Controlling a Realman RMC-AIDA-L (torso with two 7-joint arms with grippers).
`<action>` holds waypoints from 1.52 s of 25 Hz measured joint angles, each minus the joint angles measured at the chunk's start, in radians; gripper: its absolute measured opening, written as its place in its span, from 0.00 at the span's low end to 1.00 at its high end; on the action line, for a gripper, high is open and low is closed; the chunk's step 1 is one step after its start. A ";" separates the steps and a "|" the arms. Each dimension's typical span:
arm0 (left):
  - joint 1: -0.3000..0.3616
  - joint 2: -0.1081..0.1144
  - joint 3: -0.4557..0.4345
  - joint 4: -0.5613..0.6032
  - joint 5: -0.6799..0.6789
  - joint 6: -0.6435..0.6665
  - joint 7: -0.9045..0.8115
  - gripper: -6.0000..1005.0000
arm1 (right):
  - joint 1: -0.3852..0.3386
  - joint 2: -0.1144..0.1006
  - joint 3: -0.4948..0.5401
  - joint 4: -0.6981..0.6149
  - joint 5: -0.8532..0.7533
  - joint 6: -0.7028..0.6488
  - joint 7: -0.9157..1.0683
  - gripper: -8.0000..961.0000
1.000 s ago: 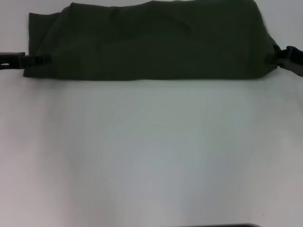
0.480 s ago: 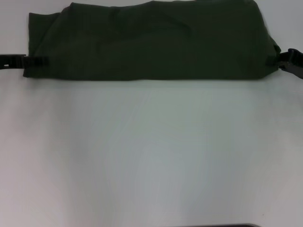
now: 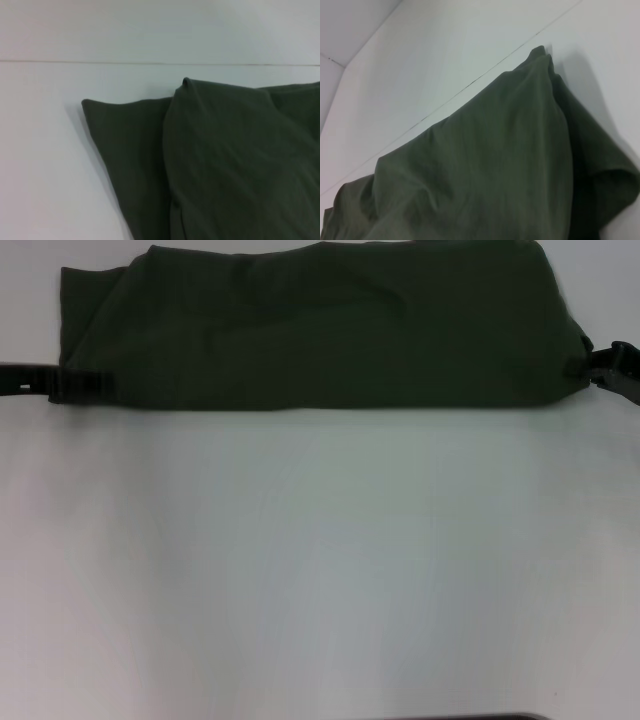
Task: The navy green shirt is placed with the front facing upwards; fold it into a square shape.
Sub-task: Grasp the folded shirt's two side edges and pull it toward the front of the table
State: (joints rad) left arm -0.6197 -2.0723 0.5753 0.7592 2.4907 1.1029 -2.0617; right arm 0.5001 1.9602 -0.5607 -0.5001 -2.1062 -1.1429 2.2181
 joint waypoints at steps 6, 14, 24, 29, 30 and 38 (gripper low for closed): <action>0.000 0.000 0.000 0.002 0.017 0.010 0.000 0.87 | 0.000 0.000 0.001 0.000 0.000 -0.001 0.000 0.02; -0.008 -0.001 0.001 0.004 0.018 0.023 0.007 0.86 | 0.000 0.002 0.002 0.000 0.000 -0.001 0.000 0.02; -0.012 0.000 0.003 0.015 0.015 0.061 0.008 0.84 | 0.000 0.003 0.002 0.000 0.000 0.002 0.000 0.02; -0.016 0.001 0.003 0.022 0.013 0.061 0.010 0.83 | 0.000 0.003 0.002 0.000 0.000 0.004 0.000 0.02; -0.017 0.001 0.003 0.022 0.013 0.061 0.012 0.83 | 0.000 0.003 0.002 0.000 0.000 0.004 0.000 0.02; -0.017 0.001 0.003 0.022 0.017 0.052 0.027 0.82 | 0.002 0.004 0.003 0.000 0.000 0.006 0.000 0.02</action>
State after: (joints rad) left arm -0.6366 -2.0716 0.5783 0.7817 2.5080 1.1546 -2.0349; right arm 0.5022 1.9643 -0.5577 -0.5001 -2.1062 -1.1366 2.2181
